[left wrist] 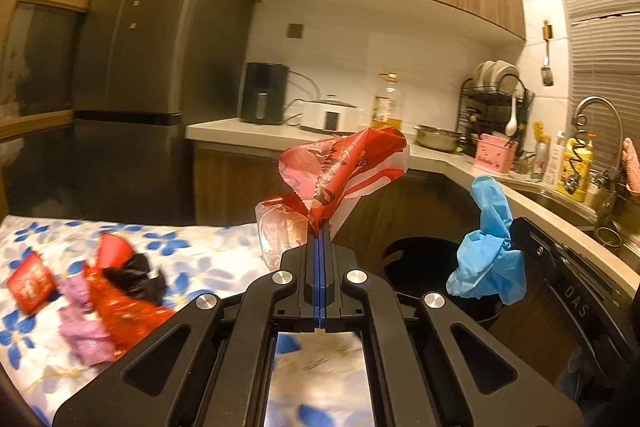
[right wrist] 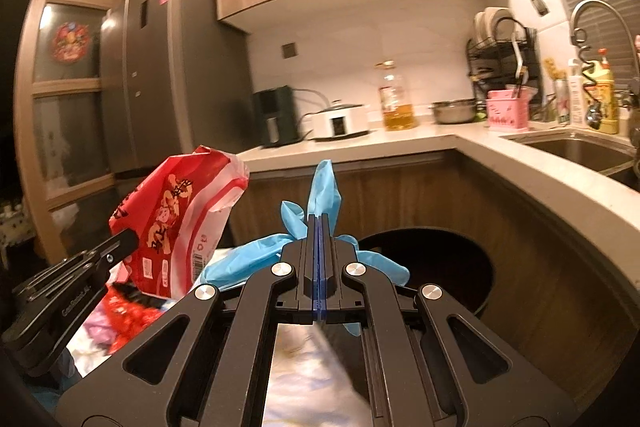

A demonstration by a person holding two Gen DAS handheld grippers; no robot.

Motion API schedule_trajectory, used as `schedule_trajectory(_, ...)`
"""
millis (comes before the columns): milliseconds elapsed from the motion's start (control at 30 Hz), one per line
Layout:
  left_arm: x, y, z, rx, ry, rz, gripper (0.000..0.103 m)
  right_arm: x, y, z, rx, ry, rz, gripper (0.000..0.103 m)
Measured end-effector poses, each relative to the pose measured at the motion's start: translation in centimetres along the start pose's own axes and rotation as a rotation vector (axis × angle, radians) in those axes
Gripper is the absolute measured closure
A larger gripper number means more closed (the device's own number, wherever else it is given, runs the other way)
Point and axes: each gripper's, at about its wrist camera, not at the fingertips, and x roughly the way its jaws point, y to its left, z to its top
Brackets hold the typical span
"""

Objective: Collect trash
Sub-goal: 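Carry the red snack bag and blue glove over the black bin, then open both tools to drop the snack bag and glove into the bin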

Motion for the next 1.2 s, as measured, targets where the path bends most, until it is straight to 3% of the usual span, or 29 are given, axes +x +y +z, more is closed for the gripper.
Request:
schedule_trajectory(467, 6.1, -6.7, 0.4, 0.044, 0.019, -0.127, 0.103, 3.2, -5.4, 0.8, 0.018, 0.005, -0.084, 0.103)
schedule_trajectory(1200, 10.0, -9.3, -1.0, 0.051, 0.085, -0.190, 0.103, 6.1, -8.2, 0.9, 0.041, 0.028, -0.104, 0.103)
